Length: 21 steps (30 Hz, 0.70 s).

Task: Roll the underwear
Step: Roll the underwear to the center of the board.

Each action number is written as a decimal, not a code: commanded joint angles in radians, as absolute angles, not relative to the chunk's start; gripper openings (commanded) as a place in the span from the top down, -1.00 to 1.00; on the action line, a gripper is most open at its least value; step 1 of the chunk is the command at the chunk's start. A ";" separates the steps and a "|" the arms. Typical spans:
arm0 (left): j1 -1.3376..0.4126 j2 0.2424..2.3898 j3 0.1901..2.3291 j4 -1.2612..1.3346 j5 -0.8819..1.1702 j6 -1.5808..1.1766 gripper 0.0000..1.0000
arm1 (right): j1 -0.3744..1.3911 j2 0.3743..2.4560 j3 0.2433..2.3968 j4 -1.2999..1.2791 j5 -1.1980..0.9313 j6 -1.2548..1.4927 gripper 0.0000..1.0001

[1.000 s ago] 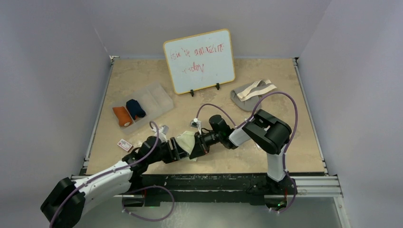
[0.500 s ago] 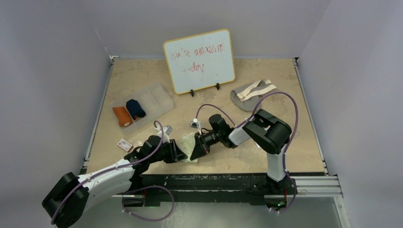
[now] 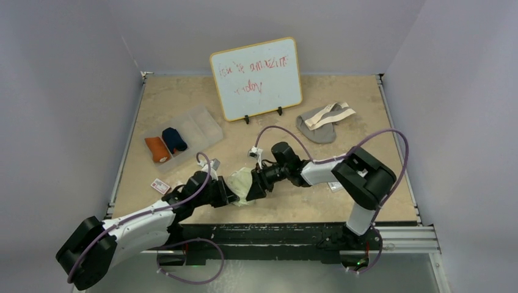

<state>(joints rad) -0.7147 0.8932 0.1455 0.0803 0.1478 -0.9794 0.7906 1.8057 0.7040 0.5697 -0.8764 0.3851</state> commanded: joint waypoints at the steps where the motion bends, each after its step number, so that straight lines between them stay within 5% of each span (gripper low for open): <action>1: -0.715 0.906 0.172 0.046 0.114 -1.005 0.88 | 0.782 1.672 0.733 0.342 -0.628 0.205 -0.14; 6: -0.715 0.916 0.205 0.019 0.123 -0.996 0.88 | 0.795 1.529 0.676 0.375 -0.467 0.049 -0.26; 12: -0.715 0.964 0.256 -0.034 0.134 -0.986 0.88 | 0.970 1.389 0.475 0.702 -0.379 -0.311 -0.22; 21: -0.715 0.981 0.273 -0.059 0.140 -0.980 0.88 | 1.115 1.492 0.463 0.775 -0.286 -0.605 -0.22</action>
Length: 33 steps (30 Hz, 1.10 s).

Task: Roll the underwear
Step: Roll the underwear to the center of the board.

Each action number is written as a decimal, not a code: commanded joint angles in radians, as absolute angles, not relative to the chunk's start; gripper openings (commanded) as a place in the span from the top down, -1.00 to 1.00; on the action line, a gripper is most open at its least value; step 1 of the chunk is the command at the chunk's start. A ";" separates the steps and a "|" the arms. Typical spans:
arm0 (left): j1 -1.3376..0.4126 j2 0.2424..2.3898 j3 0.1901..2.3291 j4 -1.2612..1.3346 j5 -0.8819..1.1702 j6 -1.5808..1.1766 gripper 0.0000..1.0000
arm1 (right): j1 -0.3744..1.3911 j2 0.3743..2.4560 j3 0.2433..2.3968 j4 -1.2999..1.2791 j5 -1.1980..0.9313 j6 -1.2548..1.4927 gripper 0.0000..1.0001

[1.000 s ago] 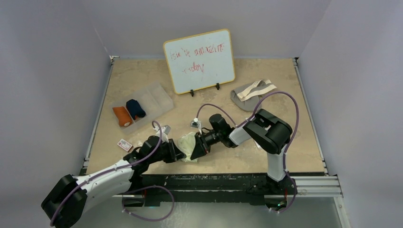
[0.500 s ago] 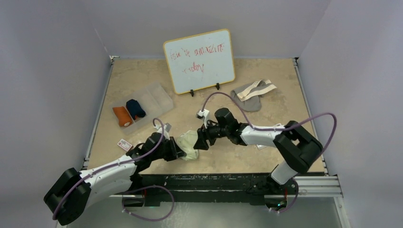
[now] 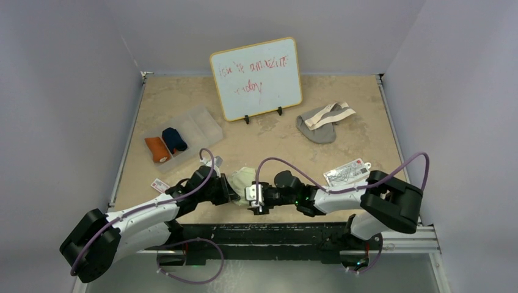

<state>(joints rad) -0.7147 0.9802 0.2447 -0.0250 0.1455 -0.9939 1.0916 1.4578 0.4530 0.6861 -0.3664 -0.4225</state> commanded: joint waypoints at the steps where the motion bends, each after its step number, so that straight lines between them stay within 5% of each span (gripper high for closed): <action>1: -0.714 0.978 0.273 -0.062 0.137 -0.979 0.88 | 1.119 1.504 0.468 0.777 -0.281 -0.619 -0.21; 12: -0.714 0.984 0.283 -0.079 0.129 -0.969 0.89 | 1.146 1.581 0.476 0.765 -0.240 -0.628 0.14; 17: -0.715 0.971 0.287 -0.097 0.119 -0.964 0.85 | 1.146 1.601 0.453 0.837 -0.231 -0.509 0.69; 24: -0.712 0.794 0.255 -0.208 0.010 -1.031 0.05 | 1.112 1.647 0.509 0.774 -0.273 -0.146 0.87; 33: -0.710 0.535 0.151 -0.330 -0.032 -1.181 -0.11 | 0.954 1.789 0.525 0.897 -0.456 0.387 0.89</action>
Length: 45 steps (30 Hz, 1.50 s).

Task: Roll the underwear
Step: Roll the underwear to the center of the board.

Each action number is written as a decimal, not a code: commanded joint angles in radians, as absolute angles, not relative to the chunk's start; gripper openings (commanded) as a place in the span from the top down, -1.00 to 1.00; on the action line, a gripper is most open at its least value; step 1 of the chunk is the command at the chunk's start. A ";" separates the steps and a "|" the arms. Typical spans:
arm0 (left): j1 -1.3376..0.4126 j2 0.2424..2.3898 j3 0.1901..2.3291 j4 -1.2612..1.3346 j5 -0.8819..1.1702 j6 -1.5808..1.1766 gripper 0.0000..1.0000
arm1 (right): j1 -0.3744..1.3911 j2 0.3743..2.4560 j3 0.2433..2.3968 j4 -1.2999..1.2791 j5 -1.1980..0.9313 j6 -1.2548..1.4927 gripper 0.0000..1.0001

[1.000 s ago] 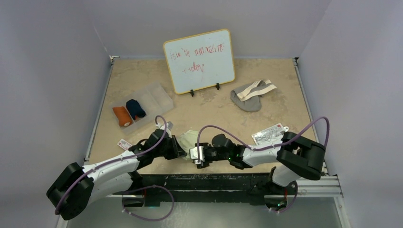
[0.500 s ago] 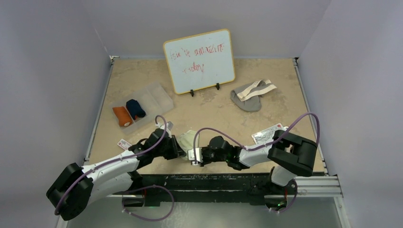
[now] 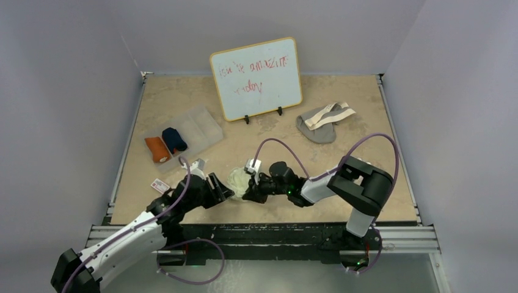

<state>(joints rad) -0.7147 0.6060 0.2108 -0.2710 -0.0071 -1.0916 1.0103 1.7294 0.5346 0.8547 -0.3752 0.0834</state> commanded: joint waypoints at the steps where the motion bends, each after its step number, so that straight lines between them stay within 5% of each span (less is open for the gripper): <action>1: -0.711 0.519 0.139 -0.331 -0.030 -1.196 -0.11 | 0.945 1.802 0.519 0.912 -0.459 0.430 0.88; 20: -0.711 0.773 -0.083 0.249 -0.118 -1.440 -0.09 | 0.872 2.000 0.485 1.195 -0.590 0.748 0.73; 24: -0.710 0.820 -0.087 0.256 -0.142 -1.436 0.05 | 0.868 2.016 0.483 1.238 -0.605 0.777 0.68; 28: -0.710 0.877 -0.053 0.224 -0.135 -1.375 0.41 | 0.861 2.016 0.488 1.238 -0.616 0.787 0.60; 34: -0.710 0.934 0.020 0.116 -0.150 -1.313 0.84 | 0.842 1.945 0.480 1.178 -0.610 0.754 0.23; 45: -0.711 0.899 0.114 0.002 -0.158 -1.279 0.88 | 0.841 1.607 0.518 0.760 -0.433 0.349 -0.06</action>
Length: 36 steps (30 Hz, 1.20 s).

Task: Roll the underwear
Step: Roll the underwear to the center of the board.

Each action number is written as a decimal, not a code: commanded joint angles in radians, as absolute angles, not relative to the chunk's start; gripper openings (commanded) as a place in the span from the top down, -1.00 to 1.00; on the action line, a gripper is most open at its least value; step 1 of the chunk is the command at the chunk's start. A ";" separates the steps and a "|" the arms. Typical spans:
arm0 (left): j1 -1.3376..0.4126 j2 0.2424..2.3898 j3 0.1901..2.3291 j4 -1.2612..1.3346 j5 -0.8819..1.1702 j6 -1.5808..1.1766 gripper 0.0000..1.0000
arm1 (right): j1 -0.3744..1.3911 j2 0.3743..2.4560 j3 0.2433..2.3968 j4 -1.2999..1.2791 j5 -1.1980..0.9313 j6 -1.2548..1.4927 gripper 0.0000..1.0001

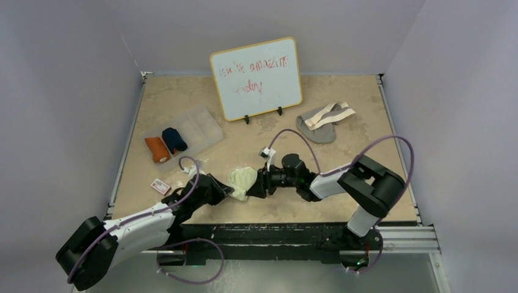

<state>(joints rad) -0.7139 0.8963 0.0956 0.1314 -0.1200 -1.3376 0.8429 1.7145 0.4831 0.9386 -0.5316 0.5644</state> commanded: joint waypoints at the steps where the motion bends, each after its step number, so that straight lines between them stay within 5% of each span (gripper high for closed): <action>1: -0.711 0.898 0.117 0.002 -0.154 -1.279 0.88 | 0.843 1.586 0.518 0.748 -0.417 0.314 -0.06; 14: -0.711 0.919 0.164 -0.063 -0.143 -1.267 0.91 | 1.136 1.477 0.509 0.750 -0.119 -0.381 -0.05; 36: -0.710 0.964 0.198 -0.075 -0.128 -1.240 0.92 | 1.210 1.721 0.597 0.695 0.014 -0.502 0.13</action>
<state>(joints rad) -0.7139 0.9646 0.1883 0.0269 -0.1120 -1.2888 1.2060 1.6878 0.5678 0.7357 -0.0589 -0.4843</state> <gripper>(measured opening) 0.115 0.458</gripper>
